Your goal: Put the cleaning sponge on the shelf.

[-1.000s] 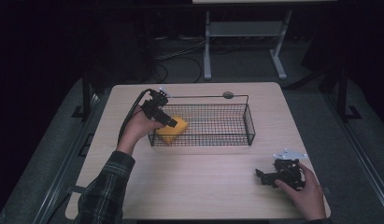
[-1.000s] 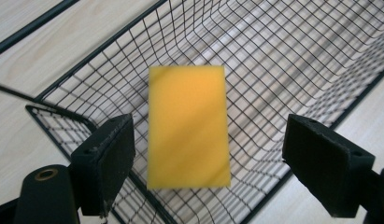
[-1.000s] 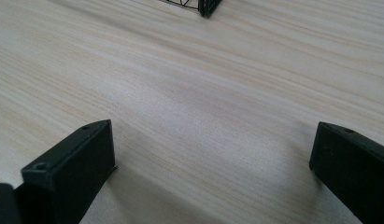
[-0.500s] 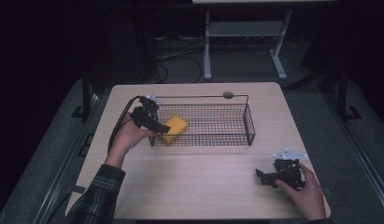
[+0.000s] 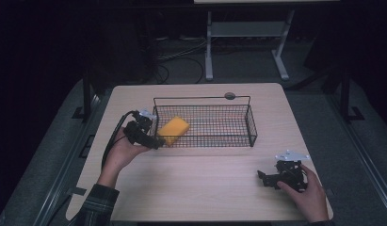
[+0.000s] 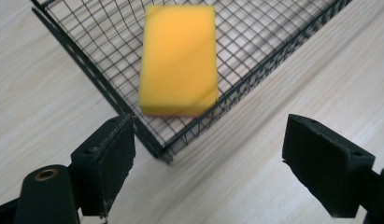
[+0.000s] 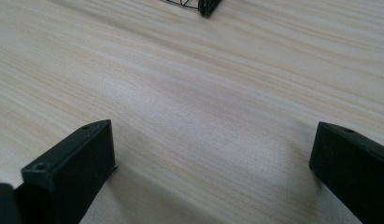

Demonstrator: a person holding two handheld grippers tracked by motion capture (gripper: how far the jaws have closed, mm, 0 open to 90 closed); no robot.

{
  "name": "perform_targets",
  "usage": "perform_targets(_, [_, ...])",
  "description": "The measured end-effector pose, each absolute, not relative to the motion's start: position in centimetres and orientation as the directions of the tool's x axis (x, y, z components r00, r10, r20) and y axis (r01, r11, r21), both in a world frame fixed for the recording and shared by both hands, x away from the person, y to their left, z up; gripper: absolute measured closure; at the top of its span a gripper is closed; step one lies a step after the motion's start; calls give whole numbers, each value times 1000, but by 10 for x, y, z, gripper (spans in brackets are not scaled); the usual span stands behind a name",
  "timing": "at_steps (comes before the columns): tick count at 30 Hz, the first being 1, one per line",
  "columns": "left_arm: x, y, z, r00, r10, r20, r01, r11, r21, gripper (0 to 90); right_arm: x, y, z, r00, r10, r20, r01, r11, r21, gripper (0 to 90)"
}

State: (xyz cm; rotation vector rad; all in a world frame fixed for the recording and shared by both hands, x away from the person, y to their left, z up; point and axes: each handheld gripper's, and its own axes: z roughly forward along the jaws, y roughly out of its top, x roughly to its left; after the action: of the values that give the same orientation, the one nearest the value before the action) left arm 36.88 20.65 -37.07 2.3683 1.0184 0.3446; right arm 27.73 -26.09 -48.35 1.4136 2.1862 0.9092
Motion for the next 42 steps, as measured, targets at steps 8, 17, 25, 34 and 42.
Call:
perform_targets(8, [347, 218, -379, 678, 734, 41, 578, -566, 588, 166, 277, -261, -484, -423, 906, 29, 659, 285, 696, 0])
perform_targets(17, [326, 235, -396, 662, 747, 54, 566, -547, 617, 166, 277, -261, -484, -422, 906, 29, 659, 285, 696, 0])
perform_targets(25, [309, 247, -410, 650, 756, 73, 550, -534, 642, 166, 277, -261, -484, -422, 906, 29, 659, 284, 696, 0])
perform_targets(34, [289, 254, -429, 648, 758, 80, 534, -526, 661, 166, 277, -261, -484, -422, 906, 29, 659, 285, 696, 0])
perform_targets(42, [278, 260, -446, 639, 767, 63, 559, -518, 647, 143, 277, -261, -484, -422, 906, 29, 659, 285, 696, 0])
